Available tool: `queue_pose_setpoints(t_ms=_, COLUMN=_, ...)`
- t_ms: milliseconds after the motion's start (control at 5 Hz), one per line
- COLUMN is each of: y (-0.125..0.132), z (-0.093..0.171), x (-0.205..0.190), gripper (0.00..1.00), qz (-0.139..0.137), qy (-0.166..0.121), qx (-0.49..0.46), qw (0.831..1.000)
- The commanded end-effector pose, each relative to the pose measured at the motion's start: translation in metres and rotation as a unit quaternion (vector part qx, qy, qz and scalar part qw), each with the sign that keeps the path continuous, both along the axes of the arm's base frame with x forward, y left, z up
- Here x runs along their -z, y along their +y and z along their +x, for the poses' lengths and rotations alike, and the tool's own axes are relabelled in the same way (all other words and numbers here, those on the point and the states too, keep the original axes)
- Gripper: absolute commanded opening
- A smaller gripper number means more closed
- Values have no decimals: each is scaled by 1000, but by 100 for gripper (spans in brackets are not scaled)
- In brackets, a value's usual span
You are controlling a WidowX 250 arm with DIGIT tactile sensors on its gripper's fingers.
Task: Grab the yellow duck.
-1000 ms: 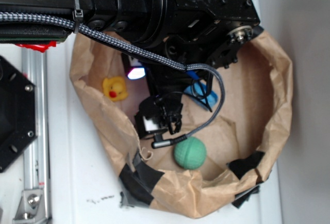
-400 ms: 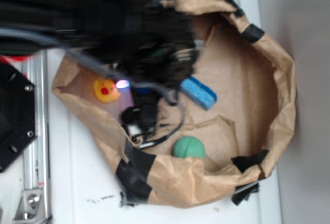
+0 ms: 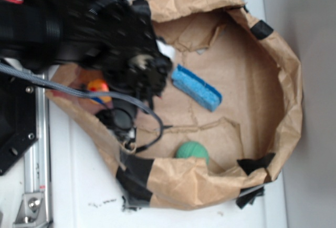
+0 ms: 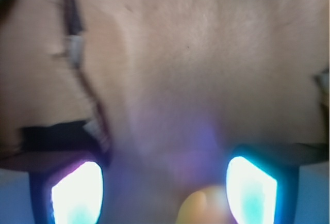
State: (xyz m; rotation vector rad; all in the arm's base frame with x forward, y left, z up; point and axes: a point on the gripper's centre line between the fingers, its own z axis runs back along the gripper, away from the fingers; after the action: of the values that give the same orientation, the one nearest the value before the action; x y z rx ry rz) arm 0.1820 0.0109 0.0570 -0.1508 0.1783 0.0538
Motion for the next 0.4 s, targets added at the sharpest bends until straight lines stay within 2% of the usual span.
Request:
queue_pose_setpoints(t_ms=0, y=20, z=17, x=-21, gripper=100, qz=8, qy=-4, qx=-29, qw=1000)
queue_pose_setpoints(t_ms=200, y=22, z=18, x=-16, gripper=100, qz=20, qy=-1, qx=-29, qw=999)
